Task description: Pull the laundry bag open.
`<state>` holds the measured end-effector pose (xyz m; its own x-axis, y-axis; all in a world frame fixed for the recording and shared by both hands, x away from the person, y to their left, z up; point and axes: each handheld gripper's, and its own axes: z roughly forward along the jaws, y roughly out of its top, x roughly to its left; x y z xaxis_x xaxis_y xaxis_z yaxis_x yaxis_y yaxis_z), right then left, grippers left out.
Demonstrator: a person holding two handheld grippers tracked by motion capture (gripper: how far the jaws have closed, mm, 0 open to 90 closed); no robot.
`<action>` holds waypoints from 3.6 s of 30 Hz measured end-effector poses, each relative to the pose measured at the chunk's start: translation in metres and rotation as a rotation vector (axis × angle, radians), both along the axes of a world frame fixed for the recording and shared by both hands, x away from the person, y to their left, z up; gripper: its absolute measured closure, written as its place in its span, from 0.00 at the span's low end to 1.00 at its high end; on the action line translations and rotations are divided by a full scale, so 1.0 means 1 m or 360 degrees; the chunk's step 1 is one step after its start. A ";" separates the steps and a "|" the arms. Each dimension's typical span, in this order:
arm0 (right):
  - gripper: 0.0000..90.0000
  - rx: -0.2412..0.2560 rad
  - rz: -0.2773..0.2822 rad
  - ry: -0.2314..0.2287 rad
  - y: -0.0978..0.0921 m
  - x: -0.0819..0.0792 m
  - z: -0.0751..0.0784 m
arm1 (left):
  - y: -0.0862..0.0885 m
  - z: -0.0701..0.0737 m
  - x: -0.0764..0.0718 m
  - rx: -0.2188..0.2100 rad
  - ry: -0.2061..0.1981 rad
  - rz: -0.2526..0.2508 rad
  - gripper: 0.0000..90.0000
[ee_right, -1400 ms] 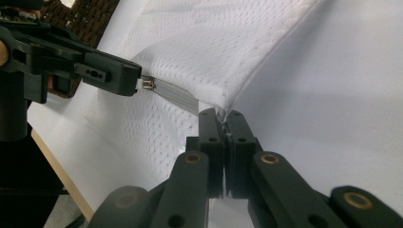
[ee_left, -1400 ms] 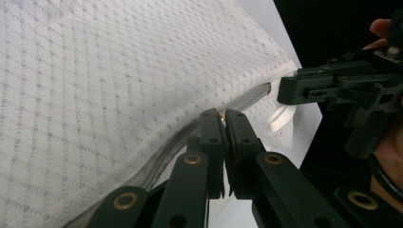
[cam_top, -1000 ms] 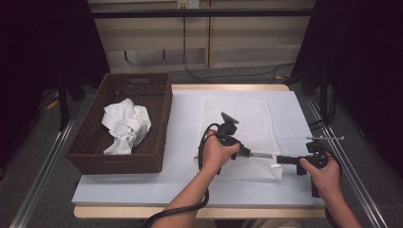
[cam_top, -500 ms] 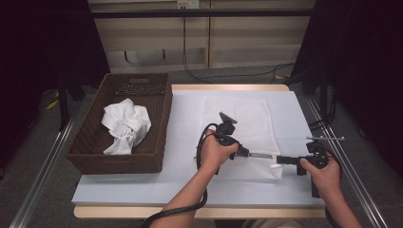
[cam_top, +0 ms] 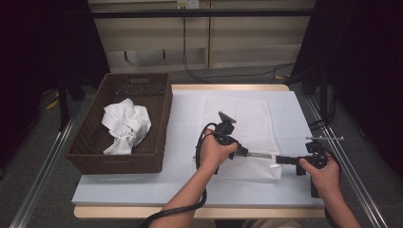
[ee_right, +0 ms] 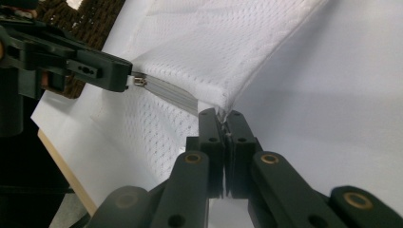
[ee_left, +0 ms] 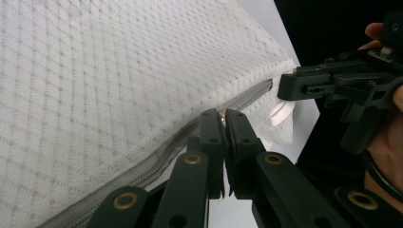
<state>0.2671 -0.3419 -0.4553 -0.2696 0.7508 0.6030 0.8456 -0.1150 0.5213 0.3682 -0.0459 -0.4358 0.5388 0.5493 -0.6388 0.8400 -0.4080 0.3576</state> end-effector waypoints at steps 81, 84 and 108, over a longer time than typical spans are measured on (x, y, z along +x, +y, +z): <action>0.97 0.0002 -0.0028 0.0003 -0.011 -0.001 -0.001 | 0.020 0.008 0.005 -0.0029 0.0019 0.0028 0.96; 0.97 -0.0005 -0.0028 0.0000 -0.010 -0.001 -0.001 | 0.020 0.008 0.005 -0.0028 0.0026 0.0025 0.96; 0.97 -0.0080 -0.0049 -0.0003 -0.009 -0.001 -0.001 | 0.029 0.009 0.007 -0.0003 0.0015 0.0088 0.97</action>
